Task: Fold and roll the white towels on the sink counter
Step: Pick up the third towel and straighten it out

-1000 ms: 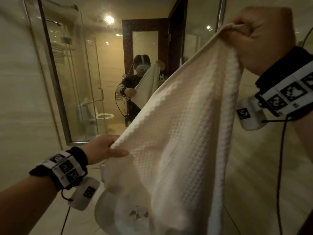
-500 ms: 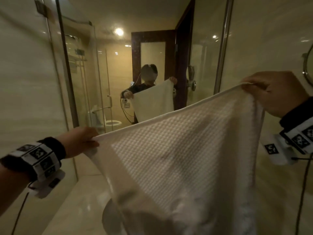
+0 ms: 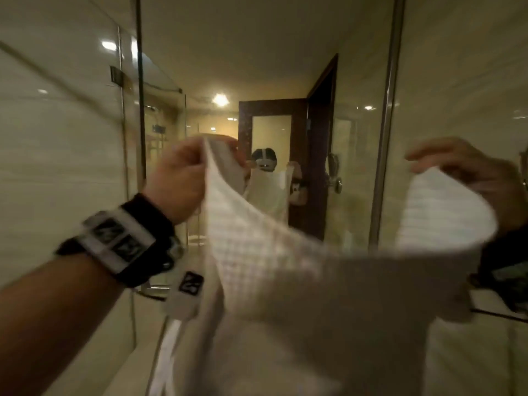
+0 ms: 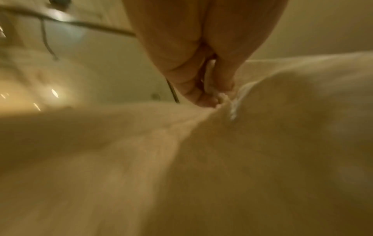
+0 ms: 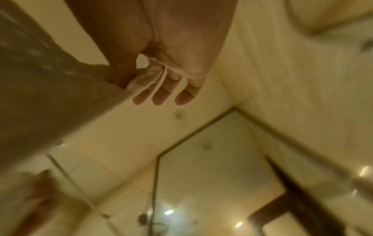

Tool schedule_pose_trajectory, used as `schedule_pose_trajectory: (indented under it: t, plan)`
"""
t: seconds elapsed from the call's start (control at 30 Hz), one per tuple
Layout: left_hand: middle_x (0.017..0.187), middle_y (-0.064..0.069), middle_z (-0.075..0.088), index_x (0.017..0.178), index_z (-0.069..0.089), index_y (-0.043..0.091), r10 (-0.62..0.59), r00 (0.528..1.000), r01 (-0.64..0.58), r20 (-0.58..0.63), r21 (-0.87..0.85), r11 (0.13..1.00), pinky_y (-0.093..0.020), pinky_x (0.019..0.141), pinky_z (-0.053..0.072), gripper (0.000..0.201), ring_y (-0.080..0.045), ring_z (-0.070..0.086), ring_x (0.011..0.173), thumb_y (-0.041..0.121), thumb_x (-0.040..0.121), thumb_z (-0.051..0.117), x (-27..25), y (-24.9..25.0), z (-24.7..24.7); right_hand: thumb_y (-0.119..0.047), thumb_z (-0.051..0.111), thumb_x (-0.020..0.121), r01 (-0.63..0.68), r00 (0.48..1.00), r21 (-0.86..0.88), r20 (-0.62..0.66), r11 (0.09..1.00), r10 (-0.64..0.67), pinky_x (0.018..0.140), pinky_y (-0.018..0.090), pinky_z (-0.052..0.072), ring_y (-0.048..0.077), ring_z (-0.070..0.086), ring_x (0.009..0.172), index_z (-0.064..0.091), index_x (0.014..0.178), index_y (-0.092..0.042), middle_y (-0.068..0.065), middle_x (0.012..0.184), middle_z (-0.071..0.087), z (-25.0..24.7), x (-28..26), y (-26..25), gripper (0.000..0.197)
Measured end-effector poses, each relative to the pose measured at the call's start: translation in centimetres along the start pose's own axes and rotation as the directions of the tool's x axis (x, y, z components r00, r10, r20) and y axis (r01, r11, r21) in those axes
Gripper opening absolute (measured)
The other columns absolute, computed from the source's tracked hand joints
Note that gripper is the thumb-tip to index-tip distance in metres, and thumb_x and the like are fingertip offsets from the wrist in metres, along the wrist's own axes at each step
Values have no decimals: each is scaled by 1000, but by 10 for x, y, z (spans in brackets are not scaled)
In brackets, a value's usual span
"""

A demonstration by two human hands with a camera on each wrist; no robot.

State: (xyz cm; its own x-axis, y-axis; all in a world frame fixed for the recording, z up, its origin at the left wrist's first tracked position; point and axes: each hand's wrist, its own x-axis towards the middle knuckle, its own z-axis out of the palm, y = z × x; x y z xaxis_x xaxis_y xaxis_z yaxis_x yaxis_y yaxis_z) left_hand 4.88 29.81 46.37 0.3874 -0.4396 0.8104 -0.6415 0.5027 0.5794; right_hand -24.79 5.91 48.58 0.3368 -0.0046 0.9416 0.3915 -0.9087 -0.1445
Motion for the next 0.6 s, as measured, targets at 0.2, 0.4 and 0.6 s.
schedule_pose_trajectory:
  t: [0.2,0.4,0.6]
  plan:
    - [82,3,68,90,66,18,-166,882,271,442,-185,945,-25,61,54,27,-9,65,69,-2,92,48,-22,23,98,-17,61,82,-75,985,361,173,930,12,97,24,46,11,53,118,72,84,-42,-21,117,59,105,-2,-19,27]
    - [79,-2,68,82,71,19,-145,776,547,614,-540,640,-26,59,57,9,-14,66,64,11,80,67,-46,-4,105,-7,66,79,-262,948,505,295,822,121,99,20,44,4,51,123,74,73,-36,-23,116,62,118,-18,-10,31]
    - [74,-3,68,78,72,17,-283,845,507,453,-513,693,-27,57,56,16,-14,65,62,8,86,62,-47,-11,109,-15,68,84,-370,921,435,290,821,261,105,38,44,8,54,120,74,83,-40,-9,123,59,120,-25,1,26]
